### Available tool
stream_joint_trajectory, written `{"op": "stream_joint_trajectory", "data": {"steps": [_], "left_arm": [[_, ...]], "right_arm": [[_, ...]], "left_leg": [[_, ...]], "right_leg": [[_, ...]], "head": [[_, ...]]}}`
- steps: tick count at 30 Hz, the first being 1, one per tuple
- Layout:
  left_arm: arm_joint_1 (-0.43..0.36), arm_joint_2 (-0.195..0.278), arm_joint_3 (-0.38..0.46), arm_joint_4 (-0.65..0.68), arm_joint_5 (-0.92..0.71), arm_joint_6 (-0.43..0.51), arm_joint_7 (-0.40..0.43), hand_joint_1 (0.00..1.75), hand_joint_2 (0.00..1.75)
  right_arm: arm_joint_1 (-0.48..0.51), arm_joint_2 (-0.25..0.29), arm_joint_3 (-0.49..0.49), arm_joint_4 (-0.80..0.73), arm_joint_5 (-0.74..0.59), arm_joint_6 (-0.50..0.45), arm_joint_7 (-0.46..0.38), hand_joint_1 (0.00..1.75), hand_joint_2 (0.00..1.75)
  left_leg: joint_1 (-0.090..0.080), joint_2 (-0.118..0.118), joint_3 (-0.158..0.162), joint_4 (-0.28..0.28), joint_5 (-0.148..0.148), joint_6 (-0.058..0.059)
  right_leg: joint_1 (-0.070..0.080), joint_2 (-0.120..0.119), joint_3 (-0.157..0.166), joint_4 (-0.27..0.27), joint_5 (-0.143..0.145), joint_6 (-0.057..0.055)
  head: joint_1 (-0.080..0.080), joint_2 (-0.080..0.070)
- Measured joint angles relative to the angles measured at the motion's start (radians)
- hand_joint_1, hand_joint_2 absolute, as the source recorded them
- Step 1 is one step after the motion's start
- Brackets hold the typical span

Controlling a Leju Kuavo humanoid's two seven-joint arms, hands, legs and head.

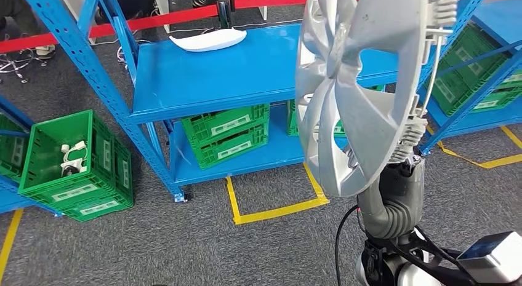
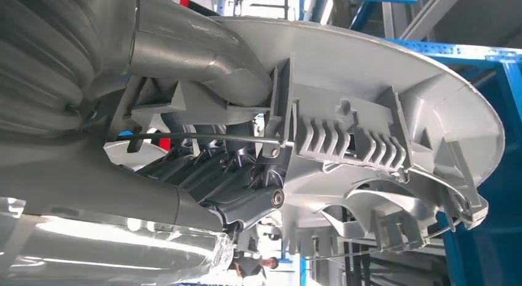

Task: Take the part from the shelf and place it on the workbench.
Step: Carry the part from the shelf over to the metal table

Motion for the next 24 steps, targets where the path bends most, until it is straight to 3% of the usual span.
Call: {"op": "stream_joint_trajectory", "data": {"steps": [1,4,5,7,9,10,11,12,14,16,18,20,22,24], "left_arm": [[-0.001,0.001,0.0,0.0,-0.002,0.0,0.004,0.0,1.75],[-0.001,0.001,0.0,0.0,-0.004,-0.001,0.011,0.0,1.75],[-0.001,0.001,0.0,0.0,-0.005,-0.002,0.014,0.0,1.75],[-0.001,0.0,0.0,0.0,-0.007,-0.004,0.017,0.0,1.75],[0.001,-0.002,0.0,0.0,-0.01,-0.006,0.018,0.0,1.75],[0.002,-0.002,0.0,0.0,-0.011,-0.007,0.019,0.0,1.75],[0.002,-0.003,0.0,0.0,-0.011,-0.007,0.019,0.0,1.75],[0.002,-0.003,0.0,0.0,-0.011,-0.007,0.019,0.0,1.75],[0.002,-0.004,0.0,0.0,-0.013,-0.008,0.019,0.0,1.75],[0.002,-0.004,0.0,0.0,-0.016,-0.008,0.019,0.0,1.75],[0.002,-0.003,0.0,0.0,-0.018,-0.008,0.021,0.0,1.75],[0.002,-0.002,0.0,0.001,-0.018,-0.008,0.021,0.0,1.75],[0.002,-0.002,0.0,0.001,-0.019,-0.009,0.021,0.0,1.75],[0.002,-0.002,0.0,0.001,-0.019,-0.01,0.023,0.0,1.75]], "right_arm": [[0.001,0.0,0.0,0.0,-0.001,0.0,-0.002,1.75,1.75],[0.003,0.002,-0.002,0.0,-0.005,0.0,-0.006,1.75,1.75],[0.003,0.002,-0.003,0.0,-0.007,0.0,-0.007,1.75,1.75],[0.007,0.002,-0.007,0.0,-0.009,-0.001,-0.009,1.75,1.75],[0.014,0.002,-0.008,0.002,-0.01,-0.002,-0.011,1.75,1.75],[0.016,0.002,-0.008,0.003,-0.01,-0.002,-0.012,1.75,1.75],[0.018,0.002,-0.008,0.005,-0.01,-0.003,-0.012,1.75,1.75],[0.019,0.002,-0.009,0.006,-0.01,-0.003,-0.012,1.75,1.75],[0.021,0.002,-0.01,0.007,-0.011,-0.003,-0.013,1.75,1.75],[0.025,0.002,-0.013,0.007,-0.011,-0.004,-0.015,1.75,1.75],[0.034,0.003,-0.016,0.007,-0.011,-0.006,-0.017,1.75,1.75],[0.039,0.003,-0.019,0.007,-0.011,-0.007,-0.018,1.75,1.75],[0.041,0.004,-0.023,0.007,-0.011,-0.008,-0.018,1.75,1.75],[0.045,0.004,-0.025,0.008,-0.011,-0.009,-0.018,1.75,1.75]], "left_leg": [[-0.002,0.0,0.021,-0.036,-0.006,0.005],[0.0,0.0,0.027,-0.07,-0.008,0.017],[0.003,0.0,0.027,-0.079,-0.004,0.023],[0.007,0.0,0.021,-0.086,0.003,0.035],[0.008,0.001,0.014,-0.084,0.008,0.037],[0.008,0.001,0.012,-0.083,0.009,0.036],[0.009,0.001,0.01,-0.08,0.01,0.035],[0.011,0.001,0.009,-0.077,0.009,0.033],[0.011,0.0,0.004,-0.069,0.006,0.024],[0.006,0.0,-0.009,-0.059,0.007,0.013],[0.004,0.001,-0.021,-0.053,0.011,0.002],[0.006,0.003,-0.032,-0.033,-0.008,-0.009],[0.008,0.004,-0.071,0.059,-0.066,-0.015],[0.008,0.003,-0.132,0.195,-0.125,-0.016]], "right_leg": [[0.0,-0.001,-0.004,0.003,0.003,0.005],[0.0,0.001,-0.017,0.012,0.004,0.022],[-0.001,0.003,-0.026,0.031,-0.013,0.028],[-0.006,0.008,-0.065,0.131,-0.078,0.041],[-0.013,0.009,-0.109,0.26,-0.139,0.052],[-0.016,0.009,-0.116,0.29,-0.145,0.056],[-0.02,0.009,-0.105,0.279,-0.13,0.059],[-0.023,0.008,-0.078,0.231,-0.098,0.062],[-0.029,0.009,-0.012,0.096,-0.036,0.066],[-0.031,0.012,0.016,0.023,-0.022,0.059],[-0.03,0.014,0.011,0.017,-0.027,0.043],[-0.03,0.013,0.008,0.017,-0.023,0.03],[-0.029,0.01,0.007,0.015,-0.021,0.017],[-0.023,0.008,0.006,0.015,-0.021,0.01]], "head": [[0.0,0.0],[-0.001,0.0],[0.001,0.0],[0.009,0.0],[0.015,0.0],[0.017,0.0],[0.018,0.0],[0.019,0.0],[0.023,0.0],[0.026,0.0],[0.022,0.0],[0.014,0.0],[0.005,0.0],[-0.002,0.0]]}}
